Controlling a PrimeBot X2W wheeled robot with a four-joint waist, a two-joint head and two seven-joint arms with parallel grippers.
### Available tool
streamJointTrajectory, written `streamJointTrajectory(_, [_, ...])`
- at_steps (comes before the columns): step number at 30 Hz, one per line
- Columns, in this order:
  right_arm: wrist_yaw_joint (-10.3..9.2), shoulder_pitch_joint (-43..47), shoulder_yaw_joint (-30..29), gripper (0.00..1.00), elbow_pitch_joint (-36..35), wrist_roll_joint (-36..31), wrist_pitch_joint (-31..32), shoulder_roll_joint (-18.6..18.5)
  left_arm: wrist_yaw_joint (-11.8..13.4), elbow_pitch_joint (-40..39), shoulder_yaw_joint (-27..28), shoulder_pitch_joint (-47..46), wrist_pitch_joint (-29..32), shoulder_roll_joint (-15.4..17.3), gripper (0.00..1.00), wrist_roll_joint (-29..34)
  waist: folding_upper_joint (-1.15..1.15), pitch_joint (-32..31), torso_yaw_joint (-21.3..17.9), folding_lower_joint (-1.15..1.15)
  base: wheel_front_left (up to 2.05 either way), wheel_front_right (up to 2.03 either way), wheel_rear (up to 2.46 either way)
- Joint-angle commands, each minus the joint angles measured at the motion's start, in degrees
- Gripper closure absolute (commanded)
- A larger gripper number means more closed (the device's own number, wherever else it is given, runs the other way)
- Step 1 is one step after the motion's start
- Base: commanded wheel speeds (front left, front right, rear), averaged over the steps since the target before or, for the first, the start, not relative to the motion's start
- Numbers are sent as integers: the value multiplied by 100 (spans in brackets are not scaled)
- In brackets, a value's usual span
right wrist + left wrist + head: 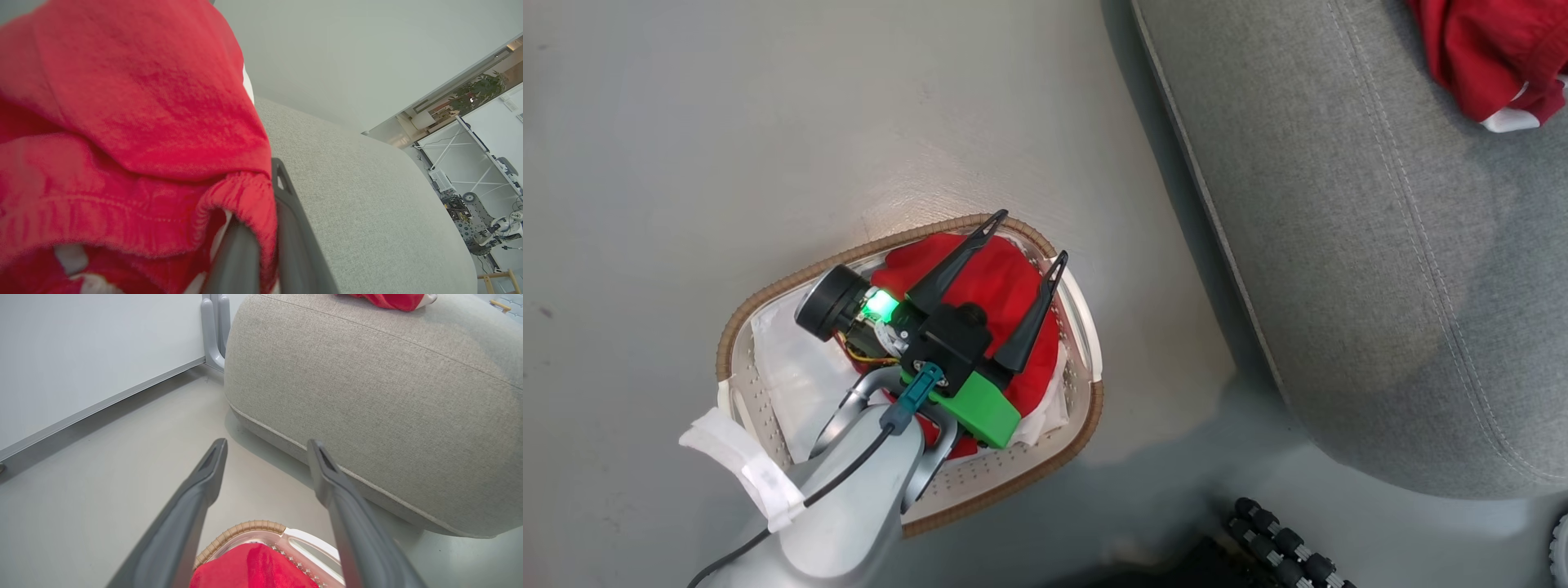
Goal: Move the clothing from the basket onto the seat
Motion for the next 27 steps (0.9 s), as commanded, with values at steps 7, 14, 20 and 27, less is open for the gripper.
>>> streamJointTrajectory(7, [-8, 442, -134, 0, -185, 75, -12, 38, 54, 6, -23, 56, -3, -12, 0, -91, 0, -168, 1, -1, 0, 0, 0])
streamJointTrajectory(14, [-8, 1080, -194, 0, -444, 236, -12, 148, 86, -38, 59, 181, -3, -91, 0, -185, 0, -566, 81, -1, 0, 0, 0])
streamJointTrajectory(20, [-8, 1648, -181, 0, -701, 355, -12, 220, 119, -77, 257, 380, -3, -219, 0, -339, 0, -1085, 195, -1, 0, 0, 0])
streamJointTrajectory(27, [-8, 1797, -45, 0, -865, 407, -12, 85, 149, -44, 576, 682, -3, -356, 0, -480, 0, -1829, 440, -1, 0, 0, 0])
